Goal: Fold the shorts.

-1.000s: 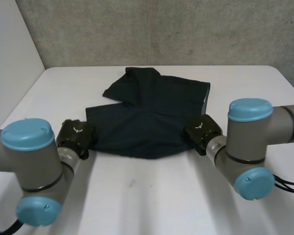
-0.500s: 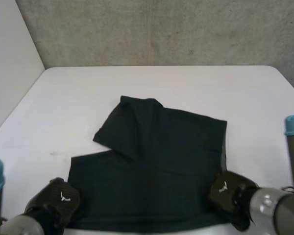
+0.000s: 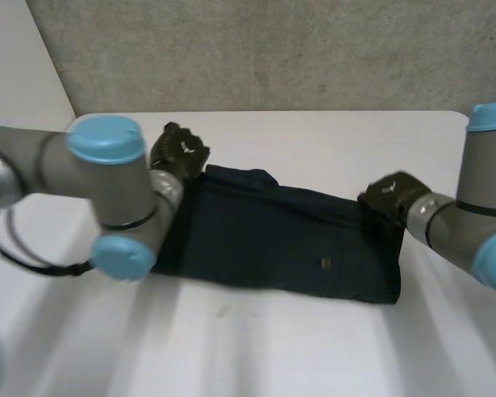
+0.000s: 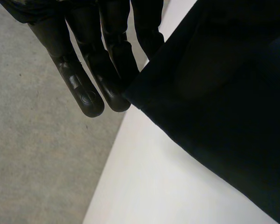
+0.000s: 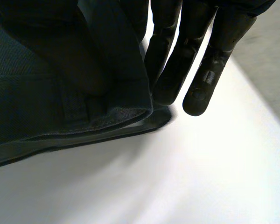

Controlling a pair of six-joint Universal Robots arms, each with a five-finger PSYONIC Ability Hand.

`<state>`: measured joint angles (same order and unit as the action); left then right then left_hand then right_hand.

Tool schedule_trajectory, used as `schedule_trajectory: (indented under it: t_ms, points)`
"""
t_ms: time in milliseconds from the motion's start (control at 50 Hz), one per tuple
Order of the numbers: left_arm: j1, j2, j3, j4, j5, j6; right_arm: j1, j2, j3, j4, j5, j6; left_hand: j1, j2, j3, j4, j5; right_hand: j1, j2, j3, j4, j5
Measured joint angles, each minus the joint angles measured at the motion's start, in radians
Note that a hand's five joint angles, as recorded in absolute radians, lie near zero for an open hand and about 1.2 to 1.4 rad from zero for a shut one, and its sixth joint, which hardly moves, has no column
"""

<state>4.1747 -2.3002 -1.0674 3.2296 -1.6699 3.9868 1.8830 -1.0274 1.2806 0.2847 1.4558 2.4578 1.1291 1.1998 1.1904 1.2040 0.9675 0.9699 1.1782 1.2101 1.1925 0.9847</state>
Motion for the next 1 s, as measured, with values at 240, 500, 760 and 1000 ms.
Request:
schedule_trajectory:
  t_ms: [240, 500, 760, 1000]
  points:
    - [-0.018, -0.473, 0.617, 0.061, -0.033, 0.001, 0.002, 0.224, -0.151, -0.369, 0.093, -0.023, 0.001, 0.000, 0.000, 0.000, 0.000, -0.004, -0.020, -0.029, -0.023, -0.010]
    - [-0.050, -0.409, 0.440, 0.179, -0.013, -0.126, 0.025, 0.119, -0.047, -0.499, 0.174, 0.086, -0.940, -0.999, -0.978, -1.001, -0.922, -0.767, -0.960, -0.996, -0.958, -0.921]
    - [0.011, 0.132, -0.164, 0.173, 0.180, -0.636, 0.020, -0.171, 0.298, -0.379, 0.058, 0.351, -0.940, -1.000, -0.978, -1.001, -0.922, -0.767, -0.960, -0.996, -0.958, -0.921]
    - [0.098, 0.433, -0.606, 0.187, 0.240, -0.698, 0.019, -0.137, 0.456, -0.403, 0.021, 0.415, -0.940, -1.000, -0.978, -1.001, -0.922, -0.677, -0.840, -0.870, -0.855, -0.822]
